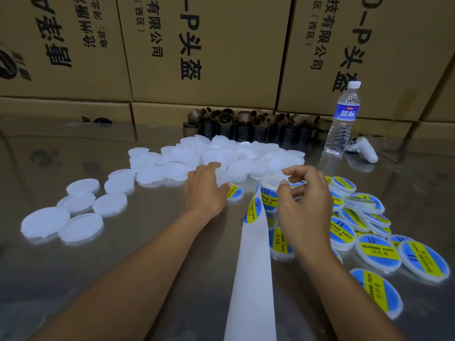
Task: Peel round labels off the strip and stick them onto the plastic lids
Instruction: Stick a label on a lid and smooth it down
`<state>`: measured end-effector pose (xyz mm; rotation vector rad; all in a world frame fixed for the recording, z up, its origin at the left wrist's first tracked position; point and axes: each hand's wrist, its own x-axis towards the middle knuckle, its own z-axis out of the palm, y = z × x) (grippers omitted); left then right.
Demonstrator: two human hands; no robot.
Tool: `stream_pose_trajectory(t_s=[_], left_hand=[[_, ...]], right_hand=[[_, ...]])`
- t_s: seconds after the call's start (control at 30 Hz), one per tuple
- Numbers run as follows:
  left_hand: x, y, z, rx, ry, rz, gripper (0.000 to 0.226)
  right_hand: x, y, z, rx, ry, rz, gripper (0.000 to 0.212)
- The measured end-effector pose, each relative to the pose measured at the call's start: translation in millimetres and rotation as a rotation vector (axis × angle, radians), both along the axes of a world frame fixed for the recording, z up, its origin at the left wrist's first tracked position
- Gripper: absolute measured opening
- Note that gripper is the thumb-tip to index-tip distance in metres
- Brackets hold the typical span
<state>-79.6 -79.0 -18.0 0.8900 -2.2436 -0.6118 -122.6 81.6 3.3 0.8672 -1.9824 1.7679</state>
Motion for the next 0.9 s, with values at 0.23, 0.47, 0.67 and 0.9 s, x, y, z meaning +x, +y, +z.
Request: stream_pose_trajectory(t_s=[0.23,0.47,0.67,0.9], left_hand=[[38,33,20,0.063,0.405,-0.388,0.071],[60,55,32,1.020,0.578,-0.658,0.039],[60,49,27,1.328,0.491,-0.704,0.053],[59,48,26,1.347,0.495,-0.753,0.052]], right_hand=[[1,-1,-2,-0.005,-0.127,0.154,0.026],[9,0,-2,0.047,-0.089,0.300,0.034],[12,-1,-1,0.075,-0.138,0.427,0.022],[13,-2,-2,0.024,-0.201,0.426,0.012]])
